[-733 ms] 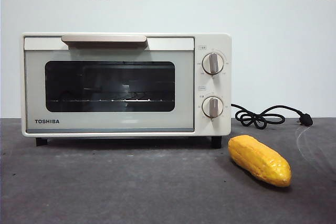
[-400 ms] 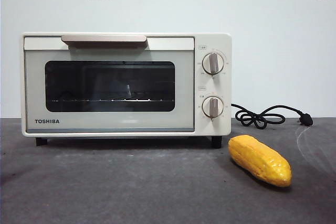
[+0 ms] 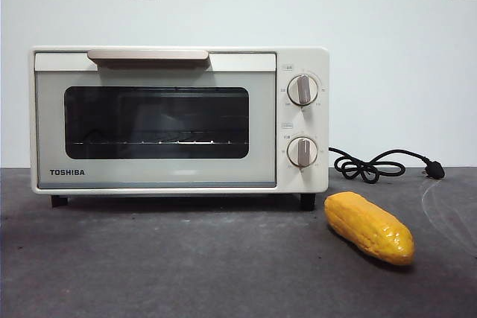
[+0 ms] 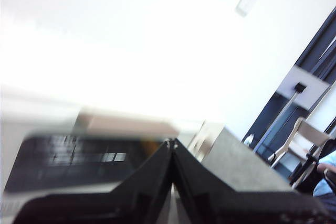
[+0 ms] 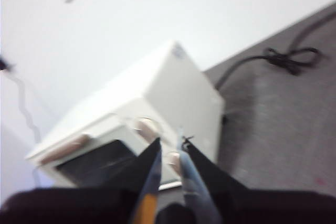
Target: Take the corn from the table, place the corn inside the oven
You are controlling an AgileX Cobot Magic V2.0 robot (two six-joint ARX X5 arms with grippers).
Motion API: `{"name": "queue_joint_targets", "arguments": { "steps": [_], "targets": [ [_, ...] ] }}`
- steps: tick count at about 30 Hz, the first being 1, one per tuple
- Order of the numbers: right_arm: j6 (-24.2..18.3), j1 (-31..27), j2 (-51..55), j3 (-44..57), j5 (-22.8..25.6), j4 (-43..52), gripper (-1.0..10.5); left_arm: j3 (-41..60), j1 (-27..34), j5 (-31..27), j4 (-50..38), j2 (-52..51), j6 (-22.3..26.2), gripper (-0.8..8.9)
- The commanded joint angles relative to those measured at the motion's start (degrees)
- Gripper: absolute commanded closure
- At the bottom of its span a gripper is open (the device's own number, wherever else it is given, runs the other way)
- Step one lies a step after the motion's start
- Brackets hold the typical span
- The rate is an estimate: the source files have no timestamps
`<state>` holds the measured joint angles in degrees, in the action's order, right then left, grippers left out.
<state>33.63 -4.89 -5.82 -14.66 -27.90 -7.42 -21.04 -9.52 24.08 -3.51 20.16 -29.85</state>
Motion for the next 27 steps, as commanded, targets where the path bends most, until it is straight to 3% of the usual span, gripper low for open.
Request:
{"name": "queue_joint_targets", "arguments": {
  "steps": [1, 5, 9, 12, 17, 22, 27],
  "targets": [
    [-2.27, 0.04, -3.39, -5.27, -4.26, 0.57, 8.7, -4.68, -0.09, 0.24, -0.37, 2.27, 0.09, 8.17],
    [-3.87, 0.04, -9.6, -13.51, -10.25, 0.46, 8.7, -10.49, -0.09, 0.44, -0.37, 6.01, 0.09, 8.17],
    [-4.44, 0.04, -16.63, -22.71, -14.62, -1.77, 7.0, -15.23, -0.09, 2.05, -0.37, 9.84, 0.09, 8.17],
    [-7.23, 0.07, -21.77, -29.46, -16.83, -5.7, 6.4, -17.97, -0.2, 4.33, -0.15, 12.59, 0.07, 8.17],
    [-11.76, 0.07, -29.07, -38.88, -16.28, -14.78, 4.6, -21.18, -0.26, 8.55, -0.13, 16.48, 0.07, 8.17],
    [-16.04, 1.42, -35.52, -45.29, -15.34, -22.8, 4.4, -23.82, -0.35, 10.91, -0.11, 19.58, 0.0, 8.17],
    [-18.18, 8.59, -41.07, -47.23, -8.37, -28.2, 4.4, -25.94, -0.52, 10.91, 1.18, 21.35, -0.13, 8.17]
  ]
}}
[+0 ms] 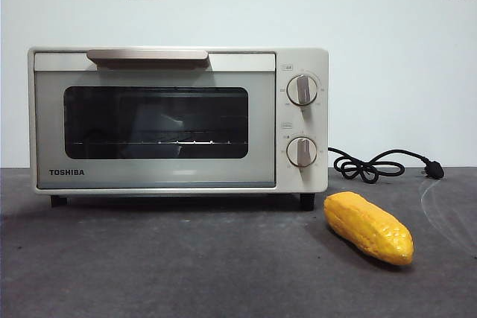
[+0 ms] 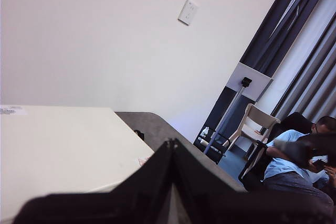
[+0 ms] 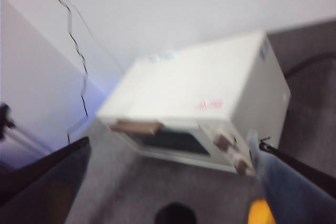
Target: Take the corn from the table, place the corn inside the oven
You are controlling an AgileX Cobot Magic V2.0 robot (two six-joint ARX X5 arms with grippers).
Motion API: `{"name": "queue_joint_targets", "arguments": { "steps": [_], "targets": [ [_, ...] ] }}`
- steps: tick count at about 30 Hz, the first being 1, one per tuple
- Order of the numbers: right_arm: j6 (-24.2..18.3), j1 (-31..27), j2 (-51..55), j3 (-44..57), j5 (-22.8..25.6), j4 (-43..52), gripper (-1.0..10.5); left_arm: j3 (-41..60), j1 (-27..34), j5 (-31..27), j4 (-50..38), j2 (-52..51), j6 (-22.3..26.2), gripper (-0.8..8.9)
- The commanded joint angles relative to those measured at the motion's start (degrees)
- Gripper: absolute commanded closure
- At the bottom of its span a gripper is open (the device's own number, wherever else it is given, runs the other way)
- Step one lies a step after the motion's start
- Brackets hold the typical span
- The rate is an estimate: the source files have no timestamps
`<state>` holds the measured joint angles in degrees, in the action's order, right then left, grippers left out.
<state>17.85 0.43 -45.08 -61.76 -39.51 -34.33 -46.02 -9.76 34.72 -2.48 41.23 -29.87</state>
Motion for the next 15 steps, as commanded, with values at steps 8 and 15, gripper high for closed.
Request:
{"name": "queue_joint_targets", "arguments": {
  "steps": [8, 15],
  "targets": [
    [-4.87, 23.69, -13.33, -0.13, 26.91, -6.14, 4.4, -1.36, -1.22, 0.24, 0.94, 0.87, -0.09, 8.17],
    [-4.55, 35.82, -25.92, -0.11, 38.64, -7.89, 4.4, -1.36, -1.22, 0.26, 3.72, 0.85, 0.11, 8.17]
  ]
}}
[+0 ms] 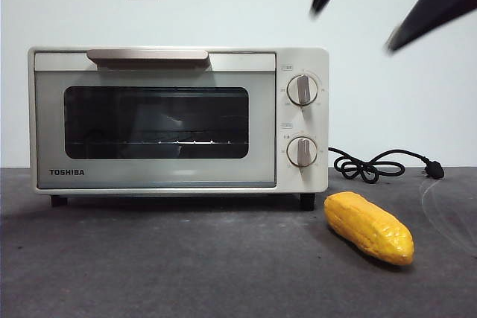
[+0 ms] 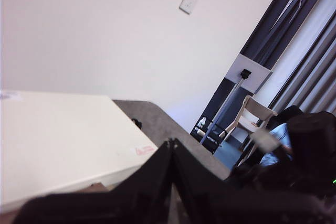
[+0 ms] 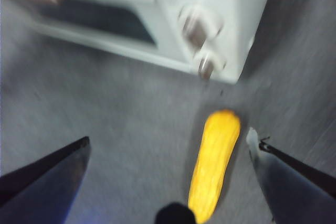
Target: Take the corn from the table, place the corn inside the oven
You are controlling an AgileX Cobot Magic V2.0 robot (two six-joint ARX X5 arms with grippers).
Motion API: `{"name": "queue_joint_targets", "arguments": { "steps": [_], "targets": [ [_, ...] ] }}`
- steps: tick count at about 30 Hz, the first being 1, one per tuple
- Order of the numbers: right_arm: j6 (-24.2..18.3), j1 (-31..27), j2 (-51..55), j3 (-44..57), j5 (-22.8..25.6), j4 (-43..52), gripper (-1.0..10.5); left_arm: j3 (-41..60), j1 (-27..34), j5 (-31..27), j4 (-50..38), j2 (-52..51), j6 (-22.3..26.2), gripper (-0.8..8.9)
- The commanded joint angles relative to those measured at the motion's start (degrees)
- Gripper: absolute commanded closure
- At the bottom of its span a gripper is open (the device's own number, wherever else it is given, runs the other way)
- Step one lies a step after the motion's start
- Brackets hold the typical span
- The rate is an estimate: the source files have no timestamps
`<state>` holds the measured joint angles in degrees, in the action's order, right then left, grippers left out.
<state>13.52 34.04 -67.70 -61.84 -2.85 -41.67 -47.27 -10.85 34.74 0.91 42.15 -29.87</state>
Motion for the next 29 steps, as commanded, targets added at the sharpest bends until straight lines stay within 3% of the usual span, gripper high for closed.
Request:
{"name": "queue_joint_targets", "arguments": {
  "steps": [1, 5, 14, 29],
  "targets": [
    [-0.22, 3.32, -5.46, -0.02, 3.32, -0.76, 4.4, -0.11, -0.13, 0.24, 0.7, -0.07, 0.13, 8.17],
    [-0.22, 5.11, -11.23, -0.02, 6.62, -1.22, 4.4, -0.11, -0.13, 0.26, 1.31, -0.07, 0.42, 8.17],
    [-1.18, 5.22, -20.52, -0.02, 9.18, -1.14, 4.4, -0.11, -0.13, 0.28, 1.31, -0.09, 0.52, 8.17],
    [-1.64, 3.93, -29.99, 0.0, 9.31, 2.23, 4.5, -0.11, -0.13, 1.75, 1.84, -0.17, 0.52, 8.17]
  ]
}}
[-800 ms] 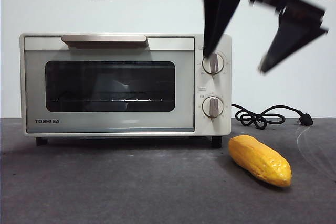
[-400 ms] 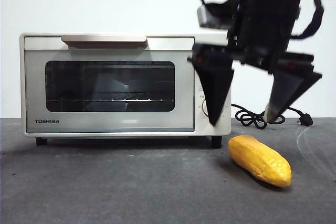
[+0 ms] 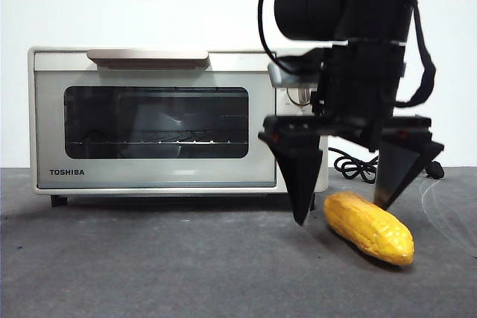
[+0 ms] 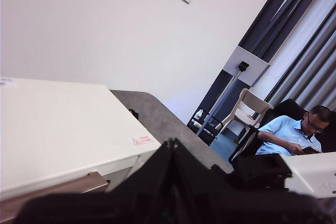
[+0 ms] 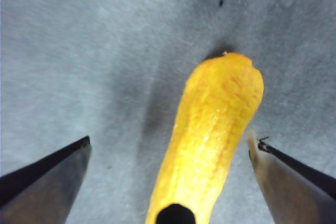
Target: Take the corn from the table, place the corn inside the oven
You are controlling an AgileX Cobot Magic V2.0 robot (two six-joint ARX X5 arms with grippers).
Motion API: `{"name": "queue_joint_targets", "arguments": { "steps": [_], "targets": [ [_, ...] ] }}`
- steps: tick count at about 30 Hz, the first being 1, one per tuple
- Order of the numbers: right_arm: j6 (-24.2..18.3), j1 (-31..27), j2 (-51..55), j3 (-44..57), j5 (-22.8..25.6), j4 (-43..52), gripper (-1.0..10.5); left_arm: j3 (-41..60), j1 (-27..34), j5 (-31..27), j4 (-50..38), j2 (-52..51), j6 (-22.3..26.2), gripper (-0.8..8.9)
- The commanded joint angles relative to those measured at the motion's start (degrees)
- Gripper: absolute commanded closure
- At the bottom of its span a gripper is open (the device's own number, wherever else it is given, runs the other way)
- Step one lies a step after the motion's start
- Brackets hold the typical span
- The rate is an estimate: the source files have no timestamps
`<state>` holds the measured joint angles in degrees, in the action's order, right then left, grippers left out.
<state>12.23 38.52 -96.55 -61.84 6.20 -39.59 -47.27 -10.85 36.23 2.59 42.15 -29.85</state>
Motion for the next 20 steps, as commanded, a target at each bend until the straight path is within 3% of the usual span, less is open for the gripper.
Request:
{"name": "queue_joint_targets", "arguments": {
  "steps": [1, 5, 15, 20],
  "targets": [
    [-0.5, -0.98, -1.49, 0.02, 0.26, 0.13, 4.5, -0.11, -0.13, 0.26, 0.31, -0.15, 0.52, 8.17],
    [-0.52, -1.97, -2.8, 0.09, 0.2, 0.09, 4.9, -0.11, -0.13, 0.26, 0.85, -0.15, 0.52, 8.17],
    [-1.97, -2.58, -2.97, 0.09, 0.2, -1.6, 9.7, -0.11, -0.13, 0.24, 1.25, -0.15, 0.55, 8.17],
    [-1.79, -2.51, -2.71, 0.09, 0.11, -3.39, 9.6, -0.11, -0.13, 0.22, 1.25, -0.13, 0.55, 8.17]
  ]
}}
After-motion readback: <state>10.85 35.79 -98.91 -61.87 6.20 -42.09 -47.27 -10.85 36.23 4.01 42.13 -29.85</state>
